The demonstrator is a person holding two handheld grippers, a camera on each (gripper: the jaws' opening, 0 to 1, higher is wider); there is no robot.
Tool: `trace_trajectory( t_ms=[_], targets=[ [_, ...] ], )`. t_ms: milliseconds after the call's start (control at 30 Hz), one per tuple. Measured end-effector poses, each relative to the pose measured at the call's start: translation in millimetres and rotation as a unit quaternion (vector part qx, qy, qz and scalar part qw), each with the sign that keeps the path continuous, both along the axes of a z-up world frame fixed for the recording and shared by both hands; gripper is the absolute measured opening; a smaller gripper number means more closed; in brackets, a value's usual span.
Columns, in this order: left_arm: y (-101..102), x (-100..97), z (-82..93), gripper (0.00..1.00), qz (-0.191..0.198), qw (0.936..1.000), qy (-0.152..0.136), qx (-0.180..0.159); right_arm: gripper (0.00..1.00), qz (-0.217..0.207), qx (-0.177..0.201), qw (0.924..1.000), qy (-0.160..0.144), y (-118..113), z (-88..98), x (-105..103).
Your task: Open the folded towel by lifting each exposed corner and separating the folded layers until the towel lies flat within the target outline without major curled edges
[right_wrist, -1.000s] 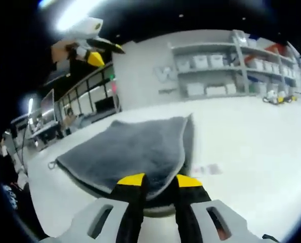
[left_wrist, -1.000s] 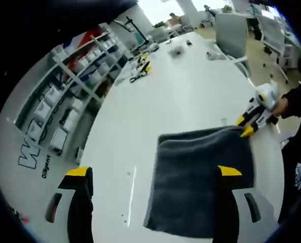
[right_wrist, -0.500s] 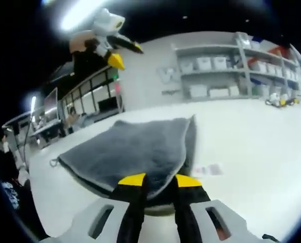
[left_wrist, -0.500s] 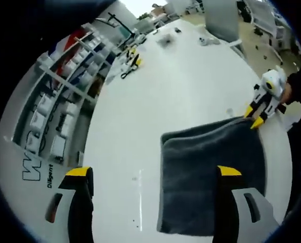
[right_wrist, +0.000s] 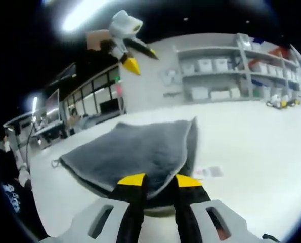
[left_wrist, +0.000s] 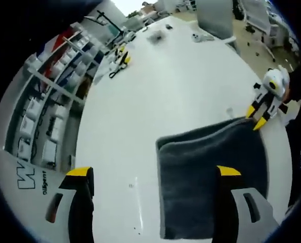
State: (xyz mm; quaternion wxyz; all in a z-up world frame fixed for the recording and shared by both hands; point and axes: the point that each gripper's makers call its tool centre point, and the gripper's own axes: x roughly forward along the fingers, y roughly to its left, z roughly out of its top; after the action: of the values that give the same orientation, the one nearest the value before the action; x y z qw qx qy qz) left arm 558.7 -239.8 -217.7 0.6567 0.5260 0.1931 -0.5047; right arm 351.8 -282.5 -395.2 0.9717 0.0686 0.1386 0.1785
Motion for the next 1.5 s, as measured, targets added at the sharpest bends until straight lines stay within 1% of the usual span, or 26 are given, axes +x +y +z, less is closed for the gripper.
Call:
trace_trajectory(
  t_ms=[133,233,367,433,467,533,567,600,733,833,933,1033,1167,1233,1300,1400,1467,1500],
  targets=[
    [-1.9,9.1,-4.2,0.95,0.010,0.9999,-0.002,0.011,0.16,0.002,-0.001,1.0000,0.001,0.2,0.0,-1.1],
    [-4.4,13.5,-9.1,0.94,0.014,0.9998,0.004,0.016,0.16,-0.006,-0.031,0.9995,-0.002,1.0,-2.1,-1.8],
    [-11.7,17.7,-18.3,0.93,0.008,0.9997,0.006,0.021,0.16,-0.011,-0.043,0.9990,-0.008,1.3,-1.5,-2.5],
    [-14.6,25.0,-18.3,0.92,-0.003,0.9996,0.000,0.029,0.16,-0.012,-0.040,0.9991,-0.008,0.4,-1.2,-2.2],
    [-15.2,26.1,-21.7,0.91,-0.009,0.9994,0.000,0.034,0.16,-0.011,-0.038,0.9992,-0.007,0.3,-1.3,-2.1],
    [-18.0,21.7,-28.9,0.87,-0.024,0.9988,0.020,0.037,0.16,-0.011,-0.035,0.9993,-0.006,0.6,-1.4,-2.5],
    [-21.7,20.2,-31.2,0.87,-0.023,0.9989,0.033,0.025,0.16,-0.010,-0.033,0.9994,-0.006,0.6,-1.3,-2.4],
    [-23.9,21.6,-31.9,0.87,-0.019,0.9989,0.037,0.021,0.16,-0.010,-0.032,0.9994,-0.005,0.4,-1.4,-2.1],
    [-25.1,26.9,-38.9,0.86,-0.020,0.9986,0.035,0.035,0.15,-0.008,-0.033,0.9994,-0.004,1.2,-2.2,-2.7],
    [-27.6,31.7,-50.0,0.86,-0.022,0.9981,0.034,0.047,0.15,-0.007,-0.029,0.9996,-0.001,1.7,-2.7,-2.0],
    [-31.7,30.2,-66.1,0.86,-0.032,0.9969,0.042,0.058,0.14,-0.008,-0.027,0.9996,-0.001,2.2,-2.7,-2.3],
    [-37.0,31.6,-79.1,0.87,-0.043,0.9960,0.043,0.066,0.13,-0.008,-0.028,0.9996,0.000,2.2,-3.3,-2.4],
    [-44.0,34.7,-88.4,0.84,-0.048,0.9951,0.051,0.070,0.12,-0.009,-0.024,0.9997,0.002,1.5,-4.1,-2.7],
    [-47.8,42.0,-90.9,0.81,-0.045,0.9940,0.061,0.078,0.12,-0.009,-0.023,0.9997,0.002,1.5,-4.5,-2.7],
    [-45.6,36.1,-95.9,0.80,-0.046,0.9934,0.063,0.084,0.12,-0.005,-0.021,0.9998,0.004,2.8,-4.7,-3.7],
    [-46.8,33.7,-100.8,0.80,-0.055,0.9918,0.068,0.094,0.11,0.006,-0.017,0.9998,0.004,6.0,-2.1,-4.7],
    [-50.6,43.8,-101.6,0.79,-0.062,0.9908,0.071,0.098,0.10,0.006,-0.018,0.9998,0.006,6.0,-0.7,-3.6],
    [-51.0,50.6,-102.3,0.78,-0.063,0.9902,0.072,0.102,0.10,0.008,-0.025,0.9996,0.014,6.1,-3.5,-3.0]
  ],
)
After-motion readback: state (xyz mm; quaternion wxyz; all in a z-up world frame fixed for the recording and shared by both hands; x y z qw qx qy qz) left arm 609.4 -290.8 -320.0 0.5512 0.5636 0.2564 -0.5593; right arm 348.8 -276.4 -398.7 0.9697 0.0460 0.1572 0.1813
